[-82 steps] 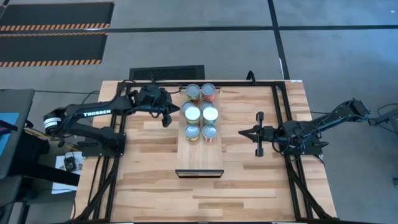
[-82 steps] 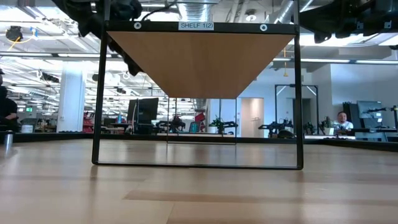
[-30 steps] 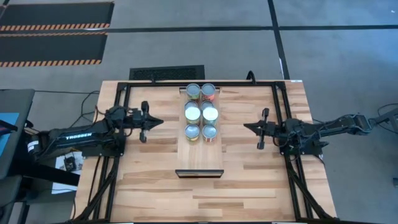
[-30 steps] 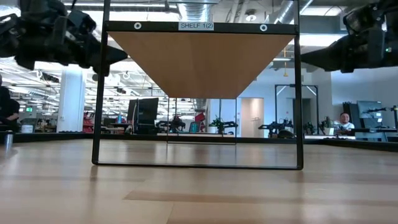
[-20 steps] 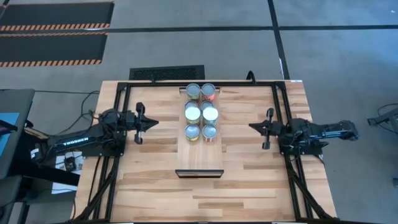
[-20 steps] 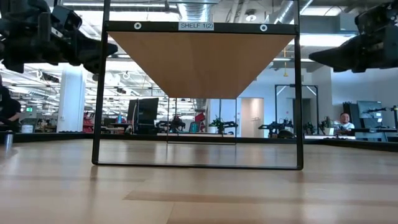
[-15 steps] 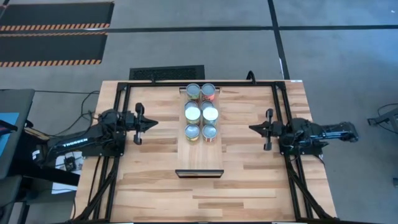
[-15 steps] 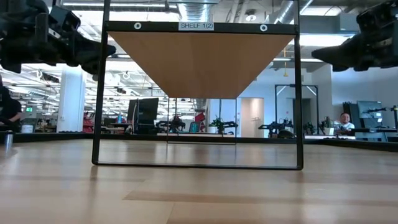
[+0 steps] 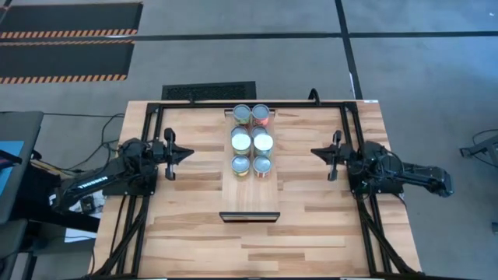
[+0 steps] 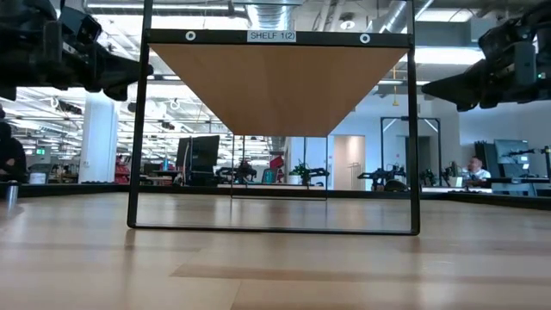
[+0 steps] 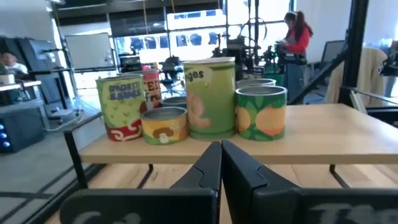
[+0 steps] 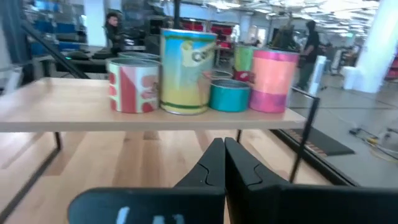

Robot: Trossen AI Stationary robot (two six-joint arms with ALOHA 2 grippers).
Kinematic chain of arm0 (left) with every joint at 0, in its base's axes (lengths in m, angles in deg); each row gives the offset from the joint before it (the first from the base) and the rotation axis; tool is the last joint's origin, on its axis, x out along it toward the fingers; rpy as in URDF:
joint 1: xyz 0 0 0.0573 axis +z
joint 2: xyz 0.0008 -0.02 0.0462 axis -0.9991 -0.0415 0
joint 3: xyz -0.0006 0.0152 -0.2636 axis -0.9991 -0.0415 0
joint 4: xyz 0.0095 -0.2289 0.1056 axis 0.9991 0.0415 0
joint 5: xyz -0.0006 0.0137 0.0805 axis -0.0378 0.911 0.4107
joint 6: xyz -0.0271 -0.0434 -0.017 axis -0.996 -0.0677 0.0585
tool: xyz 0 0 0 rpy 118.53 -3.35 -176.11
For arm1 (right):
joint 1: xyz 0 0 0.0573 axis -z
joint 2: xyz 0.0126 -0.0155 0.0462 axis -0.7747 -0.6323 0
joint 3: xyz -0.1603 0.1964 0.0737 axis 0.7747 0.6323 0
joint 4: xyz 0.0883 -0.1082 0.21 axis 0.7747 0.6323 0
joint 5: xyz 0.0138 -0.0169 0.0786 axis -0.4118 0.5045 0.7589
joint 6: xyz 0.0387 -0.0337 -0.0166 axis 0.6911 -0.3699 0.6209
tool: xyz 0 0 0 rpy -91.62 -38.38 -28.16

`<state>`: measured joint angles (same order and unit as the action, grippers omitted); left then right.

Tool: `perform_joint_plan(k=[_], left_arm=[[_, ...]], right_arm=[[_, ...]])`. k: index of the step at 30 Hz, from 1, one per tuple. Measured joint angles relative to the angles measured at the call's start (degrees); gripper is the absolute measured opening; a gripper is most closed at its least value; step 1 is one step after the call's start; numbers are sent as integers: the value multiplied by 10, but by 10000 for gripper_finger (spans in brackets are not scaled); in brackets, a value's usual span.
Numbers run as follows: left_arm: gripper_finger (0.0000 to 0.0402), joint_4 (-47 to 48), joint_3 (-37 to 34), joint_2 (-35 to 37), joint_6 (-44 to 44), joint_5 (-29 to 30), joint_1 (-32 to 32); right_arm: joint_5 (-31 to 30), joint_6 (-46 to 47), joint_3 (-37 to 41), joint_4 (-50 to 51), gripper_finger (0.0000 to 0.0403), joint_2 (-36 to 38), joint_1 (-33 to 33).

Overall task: Pick and place cans onto a shelf
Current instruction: Return to Home Position

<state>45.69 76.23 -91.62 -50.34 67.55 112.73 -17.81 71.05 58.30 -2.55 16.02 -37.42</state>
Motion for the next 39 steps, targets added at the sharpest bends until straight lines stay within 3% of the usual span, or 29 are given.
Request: perform_joint_plan(k=[3,9,20,25,39], left_arm=[[0,49,0,31,-7,-5,0],[0,46,-1,32,-62,-4,0],[0,46,-1,16,-64,1,0],[0,46,-1,16,-18,1,0],[0,45,-1,16,-31,1,0]], right_arm=[[3,3,0,0,10,-2,21],[5,16,0,1,12,-2,29],[4,50,0,1,32,-2,29],[4,62,0,1,33,-2,29],[3,61,0,2,31,-2,29]])
